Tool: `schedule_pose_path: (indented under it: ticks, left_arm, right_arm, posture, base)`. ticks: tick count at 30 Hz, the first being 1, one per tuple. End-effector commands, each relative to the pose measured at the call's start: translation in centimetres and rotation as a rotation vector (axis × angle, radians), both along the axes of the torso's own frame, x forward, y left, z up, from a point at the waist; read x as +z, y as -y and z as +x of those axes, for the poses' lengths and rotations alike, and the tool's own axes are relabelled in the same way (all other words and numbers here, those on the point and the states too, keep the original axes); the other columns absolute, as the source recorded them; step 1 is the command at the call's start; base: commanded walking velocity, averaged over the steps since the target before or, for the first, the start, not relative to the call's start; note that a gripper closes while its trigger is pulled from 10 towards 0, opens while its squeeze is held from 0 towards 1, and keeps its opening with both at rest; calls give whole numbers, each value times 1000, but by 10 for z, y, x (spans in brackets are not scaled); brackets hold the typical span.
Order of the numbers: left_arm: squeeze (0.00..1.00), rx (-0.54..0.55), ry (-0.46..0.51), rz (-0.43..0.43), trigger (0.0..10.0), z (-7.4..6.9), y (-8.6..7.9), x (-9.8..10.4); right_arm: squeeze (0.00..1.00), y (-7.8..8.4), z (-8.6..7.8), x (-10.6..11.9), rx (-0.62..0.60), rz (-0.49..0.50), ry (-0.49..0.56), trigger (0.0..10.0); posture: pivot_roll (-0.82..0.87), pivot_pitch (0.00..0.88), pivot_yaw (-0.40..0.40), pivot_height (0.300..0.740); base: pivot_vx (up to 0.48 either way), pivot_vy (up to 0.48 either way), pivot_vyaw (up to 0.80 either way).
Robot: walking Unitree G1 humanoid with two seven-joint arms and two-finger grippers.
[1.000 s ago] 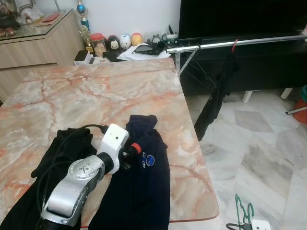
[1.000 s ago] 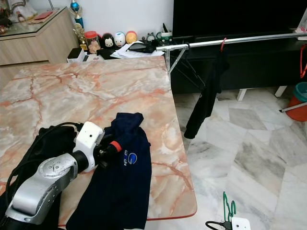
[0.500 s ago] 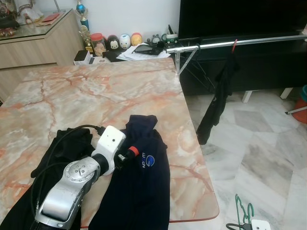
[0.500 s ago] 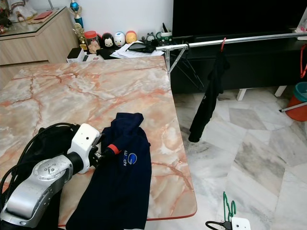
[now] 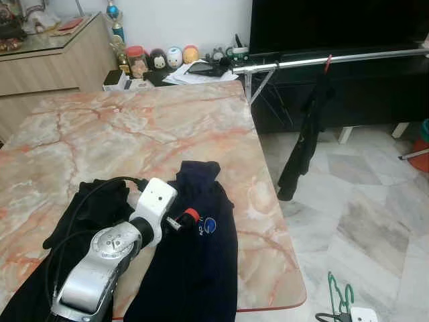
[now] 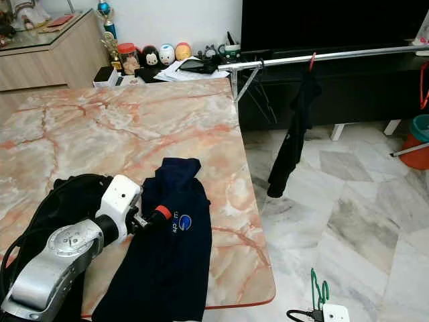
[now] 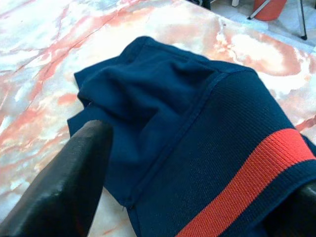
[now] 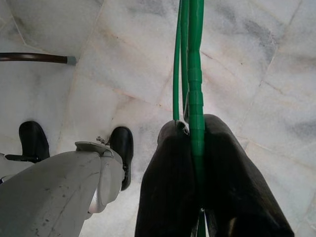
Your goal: Hang hanger
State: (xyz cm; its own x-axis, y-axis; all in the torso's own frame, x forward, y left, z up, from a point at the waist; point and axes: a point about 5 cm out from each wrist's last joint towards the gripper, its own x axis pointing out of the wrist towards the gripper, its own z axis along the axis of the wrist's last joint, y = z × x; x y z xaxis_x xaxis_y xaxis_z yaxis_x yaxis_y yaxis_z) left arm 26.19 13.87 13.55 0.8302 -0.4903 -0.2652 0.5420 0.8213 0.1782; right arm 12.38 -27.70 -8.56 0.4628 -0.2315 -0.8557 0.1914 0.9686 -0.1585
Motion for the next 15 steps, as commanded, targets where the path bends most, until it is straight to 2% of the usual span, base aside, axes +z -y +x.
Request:
schedule_pose_path:
  ticks: [1, 2, 3, 4, 7, 11, 15]
  left_arm:
    - [1000, 36, 22, 30, 10000, -1, -5, -1]
    - [1000, 36, 22, 30, 10000, -1, -5, -1]
    - [949, 74, 41, 22, 10000, 0, -8, 0]
    - [0, 97, 50, 16, 10000, 1, -10, 0]
    - [0, 115, 49, -8, 10000, 1, -11, -1]
    - [0, 134, 32, 33, 10000, 0, -15, -9]
    - [0, 132, 29, 13, 10000, -2, -14, -11]
  right_arm:
    - [0, -1, 1, 0, 2, 5, 1, 10000]
    - [0, -1, 1, 0, 2, 5, 1, 10000]
    - [0, -1, 1, 0, 1, 5, 1, 10000]
    - [0, -1, 1, 0, 1, 5, 0, 10000]
    - [0, -1, 1, 0, 1, 5, 0, 10000]
    - [0, -1, 0, 0, 2, 6, -1, 10000]
    - [0, -2, 0, -1, 2, 6, -1, 10000]
  posture:
    - [74, 0, 67, 740]
    - [74, 0, 67, 740]
    - [74, 0, 67, 740]
    - [75, 0, 66, 740]
    - [74, 0, 67, 740]
    - [70, 0, 69, 740]
    - [68, 0, 68, 740]
  base:
    - [0, 0, 0]
    - [0, 0, 0]
    - [0, 0, 0]
    - [0, 0, 0]
    - [0, 0, 0]
    - [0, 0, 0]
    - [0, 0, 0]
